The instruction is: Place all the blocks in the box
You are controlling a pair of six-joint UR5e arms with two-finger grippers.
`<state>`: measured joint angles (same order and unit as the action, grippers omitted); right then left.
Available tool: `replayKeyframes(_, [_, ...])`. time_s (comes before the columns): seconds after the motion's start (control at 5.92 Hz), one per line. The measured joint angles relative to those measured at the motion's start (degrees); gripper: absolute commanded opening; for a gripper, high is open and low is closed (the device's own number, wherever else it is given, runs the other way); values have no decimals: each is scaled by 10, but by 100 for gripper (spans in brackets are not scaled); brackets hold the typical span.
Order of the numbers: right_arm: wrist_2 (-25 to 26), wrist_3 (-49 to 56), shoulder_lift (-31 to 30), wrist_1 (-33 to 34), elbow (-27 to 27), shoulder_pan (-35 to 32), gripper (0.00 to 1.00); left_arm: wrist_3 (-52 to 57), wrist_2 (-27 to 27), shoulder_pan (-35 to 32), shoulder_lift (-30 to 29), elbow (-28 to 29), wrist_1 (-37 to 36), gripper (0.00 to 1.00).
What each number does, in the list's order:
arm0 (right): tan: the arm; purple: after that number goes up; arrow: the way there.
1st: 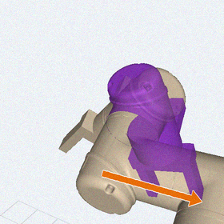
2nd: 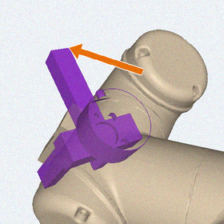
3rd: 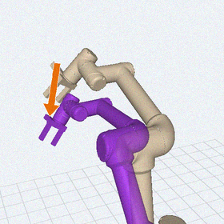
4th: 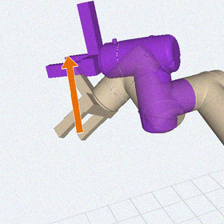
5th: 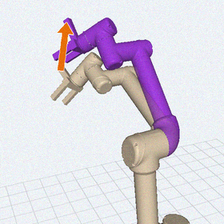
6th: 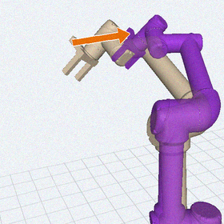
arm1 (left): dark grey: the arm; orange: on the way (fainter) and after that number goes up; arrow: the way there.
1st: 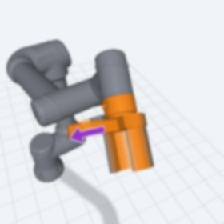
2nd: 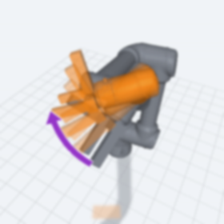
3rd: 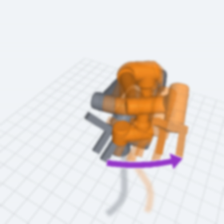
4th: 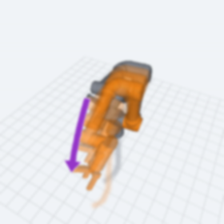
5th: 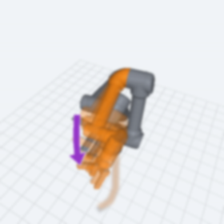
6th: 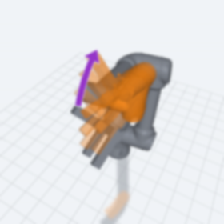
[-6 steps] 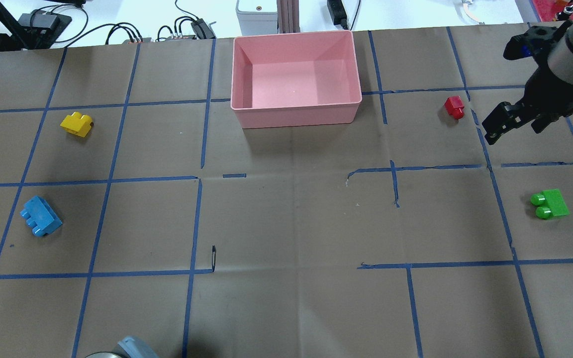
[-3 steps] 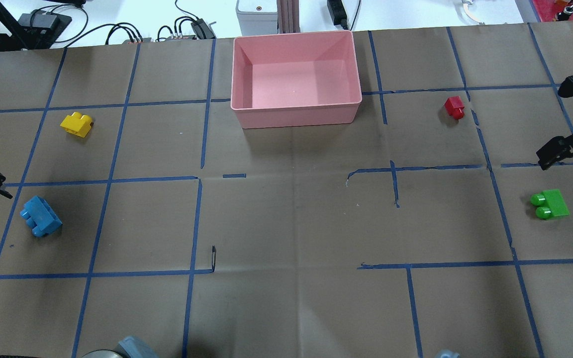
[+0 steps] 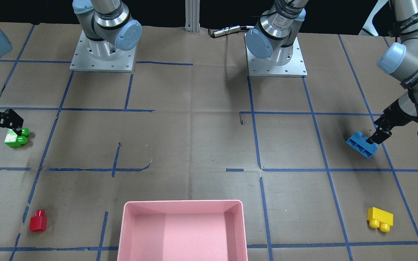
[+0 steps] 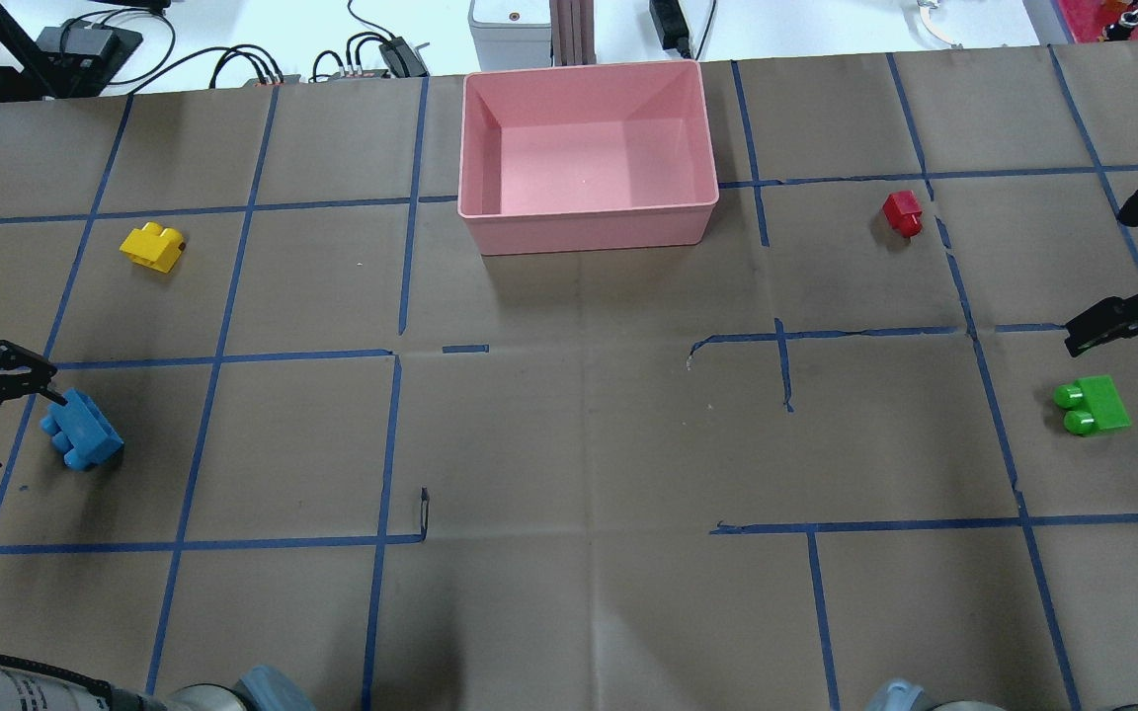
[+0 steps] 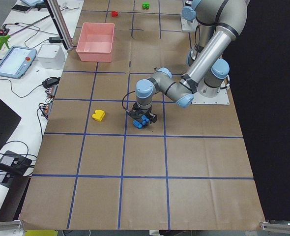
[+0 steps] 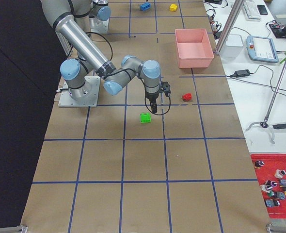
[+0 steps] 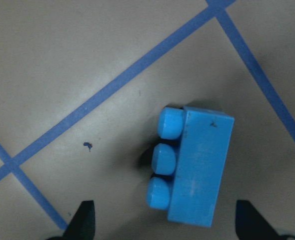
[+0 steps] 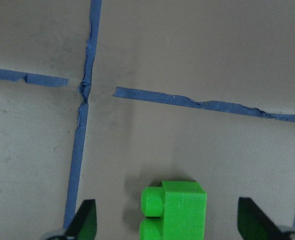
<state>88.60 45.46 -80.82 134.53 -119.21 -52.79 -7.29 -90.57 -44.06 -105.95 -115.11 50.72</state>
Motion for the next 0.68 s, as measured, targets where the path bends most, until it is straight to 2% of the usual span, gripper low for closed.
replayKeyframes(0.17, [-2, 0, 7, 30, -20, 7, 99, 1, 1, -1, -17, -3, -24, 100])
replayKeyframes(0.68, [-2, 9, 33, 41, -38, 41, 99, 3, 3, -1, -56, -21, -101, 100])
